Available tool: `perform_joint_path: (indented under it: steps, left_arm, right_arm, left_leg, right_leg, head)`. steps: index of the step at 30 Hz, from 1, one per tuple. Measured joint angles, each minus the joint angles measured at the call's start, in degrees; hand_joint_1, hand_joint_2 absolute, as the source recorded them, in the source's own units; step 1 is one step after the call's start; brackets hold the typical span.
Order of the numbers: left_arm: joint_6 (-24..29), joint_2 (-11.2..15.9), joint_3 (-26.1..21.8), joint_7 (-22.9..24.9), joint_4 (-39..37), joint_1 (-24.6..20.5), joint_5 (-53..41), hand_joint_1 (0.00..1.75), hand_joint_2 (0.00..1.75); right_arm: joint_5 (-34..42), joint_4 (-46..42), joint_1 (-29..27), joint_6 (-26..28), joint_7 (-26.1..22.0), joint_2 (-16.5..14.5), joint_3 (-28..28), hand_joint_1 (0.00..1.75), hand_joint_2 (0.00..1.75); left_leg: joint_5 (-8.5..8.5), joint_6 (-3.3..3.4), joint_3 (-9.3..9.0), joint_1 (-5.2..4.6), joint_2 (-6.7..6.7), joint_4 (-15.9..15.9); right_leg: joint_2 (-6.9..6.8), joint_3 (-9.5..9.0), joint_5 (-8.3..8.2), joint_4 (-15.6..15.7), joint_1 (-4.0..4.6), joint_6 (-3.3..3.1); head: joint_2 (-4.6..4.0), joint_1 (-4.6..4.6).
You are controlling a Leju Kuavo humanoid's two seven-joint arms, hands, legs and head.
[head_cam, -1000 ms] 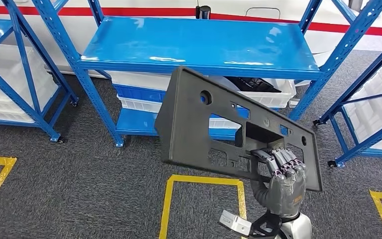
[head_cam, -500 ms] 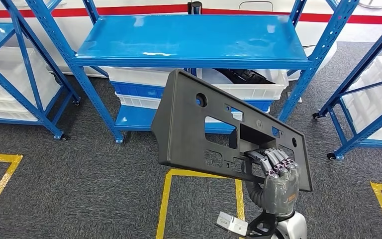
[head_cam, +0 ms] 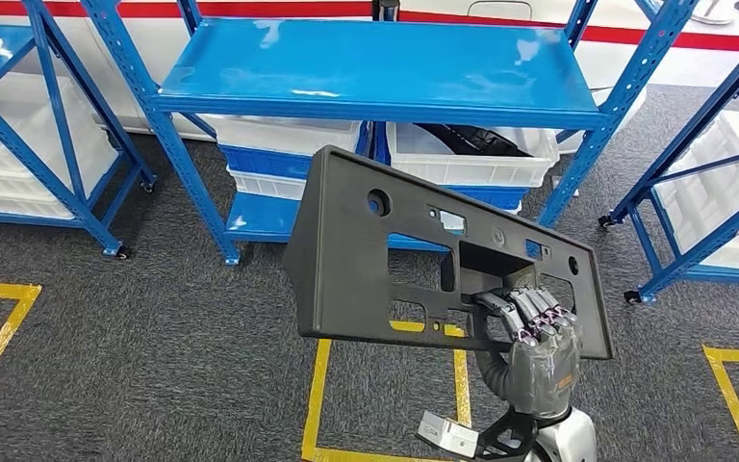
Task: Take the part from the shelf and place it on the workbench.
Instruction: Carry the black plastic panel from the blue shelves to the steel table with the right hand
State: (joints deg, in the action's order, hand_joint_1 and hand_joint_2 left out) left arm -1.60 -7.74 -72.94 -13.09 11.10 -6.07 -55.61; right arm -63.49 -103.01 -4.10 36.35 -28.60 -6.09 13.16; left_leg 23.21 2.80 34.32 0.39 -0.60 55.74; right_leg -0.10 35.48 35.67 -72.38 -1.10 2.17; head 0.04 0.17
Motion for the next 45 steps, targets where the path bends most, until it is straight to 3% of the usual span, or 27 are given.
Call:
perform_joint_path:
  steps: [2, 3, 5, 8, 9, 11, 13, 14, 15, 16, 17, 19, 21, 24, 26, 28, 30, 31, 33, 35, 36, 38, 40, 42, 43, 44, 45]
  left_arm:
    - [-0.06, -0.08, 0.0, -0.07, 0.0, 0.0, -0.05, 0.0, 1.75]
    - [-0.05, -0.05, 0.0, -0.09, 0.02, -0.01, -0.06, 0.0, 1.75]
    - [-0.04, -0.03, 0.0, -0.14, 0.04, 0.02, -0.06, 0.0, 1.75]
    - [0.01, -0.02, -0.01, -0.19, 0.04, 0.15, -0.05, 0.0, 1.75]
    - [0.01, -0.02, -0.01, -0.19, 0.04, 0.22, -0.05, 0.0, 1.75]
    - [0.01, -0.07, -0.02, -0.21, 0.03, 0.29, -0.05, 0.0, 1.75]
    - [0.01, -0.09, -0.02, -0.23, 0.02, 0.29, -0.06, 0.0, 1.75]
    - [0.02, -0.09, -0.02, -0.23, 0.02, 0.29, -0.06, 0.0, 1.75]
    - [0.02, -0.09, -0.02, -0.24, 0.02, 0.29, -0.06, 0.0, 1.75]
    - [0.03, -0.09, -0.02, -0.25, 0.02, 0.28, -0.06, 0.0, 1.75]
    - [0.03, -0.09, -0.02, -0.26, 0.02, 0.25, -0.06, 0.0, 1.75]
    - [0.03, -0.07, -0.02, -0.3, 0.02, 0.1, -0.06, 0.0, 1.75]
    - [0.03, -0.04, -0.02, -0.35, 0.02, 0.03, -0.06, 0.0, 1.75]
    - [0.03, -0.09, -0.03, -0.38, 0.02, 0.02, -0.06, 0.0, 1.75]
    - [0.03, -0.17, -0.04, -0.38, 0.03, -0.06, -0.06, 0.0, 1.75]
    - [0.04, -0.19, -0.05, -0.38, 0.04, -0.05, -0.05, 0.0, 1.75]
    - [0.05, -0.19, -0.06, -0.38, 0.04, 0.02, -0.04, 0.0, 1.75]
    - [0.05, -0.2, -0.07, -0.38, 0.03, 0.04, -0.04, 0.0, 1.75]
    - [0.02, -0.27, -0.08, -0.39, 0.02, 0.03, -0.03, 0.0, 1.75]
    - [0.0, -0.32, -0.09, -0.49, 0.02, 0.03, -0.03, 0.0, 1.75]
    - [-0.01, -0.33, -0.09, -0.55, 0.02, 0.03, -0.04, 0.0, 1.75]
    - [0.01, -0.31, -0.09, -0.61, 0.03, 0.1, -0.04, 0.0, 1.75]
    - [0.07, -0.28, -0.1, -0.61, 0.03, 0.21, -0.04, 0.0, 1.75]
    - [0.13, -0.3, -0.11, -0.6, 0.02, 0.3, -0.05, 0.0, 1.75]
    - [0.16, -0.32, -0.11, -0.6, 0.02, 0.33, -0.07, 0.0, 1.75]
    - [0.21, -0.33, -0.11, -0.61, 0.02, 0.33, -0.08, 0.0, 1.75]
    - [0.26, -0.32, -0.11, -0.61, 0.02, 0.33, -0.1, 0.0, 1.75]
  right_arm:
    - [0.2, 0.02, 0.07, 0.0, -0.15, 0.17, -0.03, 1.75, 1.75]
    - [0.2, 0.02, 0.14, 0.0, -0.25, 0.2, -0.05, 1.75, 1.75]
    - [0.1, 0.01, 0.17, 0.0, -0.49, 0.25, -0.14, 1.75, 1.75]
    - [-0.16, 0.02, 0.11, 0.0, -0.84, 0.31, -0.32, 1.75, 1.75]
    - [-0.33, 0.01, 0.09, 0.0, -0.93, 0.3, -0.38, 1.75, 1.75]
    - [-0.67, 0.0, 0.09, 0.0, -1.05, 0.28, -0.48, 1.75, 1.75]
    - [-0.86, -0.01, 0.05, 0.0, -1.08, 0.28, -0.56, 1.75, 1.75]
    - [-0.87, -0.01, 0.02, 0.0, -1.1, 0.28, -0.61, 1.75, 1.75]
    - [-0.87, -0.01, -0.01, 0.0, -1.13, 0.29, -0.65, 1.75, 1.75]
    - [-0.86, -0.01, -0.04, 0.0, -1.15, 0.29, -0.7, 1.75, 1.75]
    - [-0.85, -0.01, -0.05, 0.0, -1.16, 0.3, -0.74, 1.75, 1.75]
    - [-0.83, -0.09, -0.02, 0.0, -1.17, 0.3, -0.84, 1.75, 1.75]
    - [-0.8, -0.18, 0.03, 0.0, -1.17, 0.27, -0.91, 1.75, 1.75]
    - [-0.78, -0.2, 0.01, 0.0, -1.22, 0.22, -0.98, 1.75, 1.75]
    - [-0.7, -0.25, -0.02, 0.0, -1.3, 0.25, -1.06, 1.75, 1.75]
    - [-0.61, -0.28, -0.08, 0.0, -1.39, 0.3, -1.16, 1.75, 1.75]
    - [-0.53, -0.29, -0.14, 0.0, -1.56, 0.37, -1.32, 1.75, 1.75]
    - [-0.49, -0.29, -0.17, 0.0, -1.73, 0.39, -1.4, 1.75, 1.75]
    - [-0.45, -0.29, -0.18, 0.0, -2.09, 0.4, -1.49, 1.75, 1.75]
    - [-0.35, -0.3, -0.18, 0.0, -2.44, 0.38, -1.53, 1.75, 1.75]
    - [-0.23, -0.31, -0.21, 0.0, -2.65, 0.37, -1.58, 1.75, 1.75]
    - [0.05, -0.31, -0.29, 0.0, -3.06, 0.35, -1.75, 1.75, 1.75]
    - [0.34, -0.31, -0.3, 0.0, -3.37, 0.31, -1.91, 1.75, 1.75]
    - [0.62, -0.31, -0.3, 0.0, -3.73, 0.27, -2.05, 1.75, 1.75]
    - [0.75, -0.3, -0.31, 0.0, -3.96, 0.25, -2.15, 1.75, 1.75]
    - [0.87, -0.3, -0.32, 0.0, -4.17, 0.22, -2.26, 1.75, 1.75]
    - [0.97, -0.29, -0.33, 0.0, -4.32, 0.19, -2.38, 1.75, 1.75]
  left_leg:
    - [-0.66, -0.64, 1.28, 0.27, 0.0, 0.63]
    - [-0.95, -1.03, 1.94, 0.3, 0.03, 1.1]
    - [-1.58, -1.8, 2.73, 0.17, 0.14, 1.82]
    - [-2.22, -2.64, 3.21, 0.28, 0.41, 2.19]
    - [-1.19, -2.86, 3.58, 0.47, 0.47, 2.85]
    - [3.85, -3.27, 5.04, 0.77, 0.55, 7.25]
    - [9.12, -3.56, 6.75, 0.79, 0.56, 14.74]
    - [10.06, -3.62, 6.97, 0.79, 0.55, 17.54]
    - [9.83, -3.57, 6.31, 0.79, 0.55, 18.56]
    - [8.7, -3.45, 4.56, 0.79, 0.55, 17.34]
    - [7.32, -3.22, 1.74, 0.79, 0.58, 13.97]
    - [6.5, -2.7, -4.19, 0.61, 0.81, 5.62]
    - [6.94, -2.18, -6.47, 0.15, 1.02, 1.63]
    - [5.46, -0.93, -5.38, 0.0, 0.71, 0.88]
    - [3.91, -0.02, -3.98, 0.21, 0.32, 0.26]
    - [2.59, 0.26, -2.34, 0.1, 0.08, 0.3]
    - [1.34, 0.12, -0.87, 0.07, -0.13, 0.41]
    - [0.74, -0.02, -0.19, 0.07, -0.2, 0.46]
    - [-0.35, -0.48, 1.08, 0.04, -0.21, 0.65]
    - [-1.24, -1.09, 1.87, -0.15, -0.16, 1.0]
    - [-1.64, -1.4, 2.03, -0.23, -0.15, 1.14]
    - [-2.33, -2.02, 2.18, -0.15, -0.12, 1.2]
    - [-0.35, -2.62, 2.9, 0.13, 0.05, 2.55]
    - [5.28, -3.22, 4.39, 0.36, 0.26, 7.72]
    - [8.05, -3.51, 5.26, 0.45, 0.32, 11.54]
    - [9.59, -3.74, 5.84, 0.53, 0.39, 14.95]
    - [9.81, -3.89, 5.82, 0.62, 0.44, 17.07]
  right_leg:
    - [-0.02, -4.32, -2.77, 6.3, -0.65, 1.62]
    - [0.04, -6.98, -3.59, 10.52, -0.79, 2.02]
    - [0.34, -9.47, -3.97, 15.21, -0.6, 1.61]
    - [0.44, -8.34, -4.39, 15.21, -0.5, 0.04]
    - [0.34, -7.93, -4.85, 15.13, -0.61, -0.7]
    - [0.12, -6.92, -6.0, 15.1, -0.66, -2.17]
    - [0.04, -5.63, -7.21, 14.98, -0.29, -2.76]
    - [0.01, -4.92, -7.8, 14.89, -0.15, -2.76]
    - [0.01, -4.17, -8.32, 14.78, -0.04, -2.68]
    - [0.03, -3.5, -8.75, 14.65, 0.01, -2.55]
    - [0.05, -2.98, -9.12, 14.53, 0.03, -2.37]
    - [0.08, -2.3, -9.83, 14.4, 0.15, -1.78]
    - [0.03, -2.02, -10.57, 14.45, 0.18, -0.95]
    - [0.03, -1.27, -10.85, 14.13, 0.2, -0.06]
    - [0.08, 0.6, -7.35, 10.37, 0.34, -0.56]
    - [0.11, 2.85, -2.5, 3.11, 0.28, -1.06]
    - [0.1, 3.02, -1.06, -1.63, 0.21, -0.37]
    - [0.1, 1.55, -1.93, -0.95, 0.19, 0.25]
    - [0.08, -4.23, -4.2, 6.2, 0.16, 1.0]
    - [0.11, -9.62, -4.5, 14.53, 0.45, 0.53]
    - [0.14, -10.78, -4.21, 16.65, 0.63, 0.12]
    - [0.14, -10.42, -4.44, 17.18, 0.59, -0.77]
    - [-0.02, -9.64, -5.33, 17.11, 0.16, -2.1]
    - [-0.2, -8.45, -6.5, 17.1, 0.02, -3.15]
    - [-0.24, -7.85, -7.08, 17.04, 0.09, -3.38]
    - [-0.25, -7.26, -7.61, 16.93, 0.16, -3.32]
    - [-0.25, -6.63, -8.08, 16.75, 0.2, -3.19]
  head:
    - [0.0, 0.02]
    - [0.0, 0.07]
    - [0.0, 0.07]
    - [0.0, -0.16]
    - [0.0, -0.28]
    - [0.0, -0.46]
    - [0.0, -0.55]
    - [0.0, -0.54]
    - [0.0, -0.55]
    - [0.0, -0.55]
    - [0.0, -0.56]
    - [0.01, -0.52]
    - [0.01, -0.6]
    - [0.0, -0.82]
    - [0.0, -0.58]
    - [0.0, -0.34]
    - [0.0, -0.31]
    - [0.0, -0.28]
    - [0.0, -0.26]
    - [0.0, -0.3]
    - [0.01, -0.37]
    - [0.01, -0.52]
    - [0.01, -0.64]
    - [0.01, -0.84]
    - [0.0, -0.92]
    - [0.0, -0.95]
    - [0.0, -0.94]
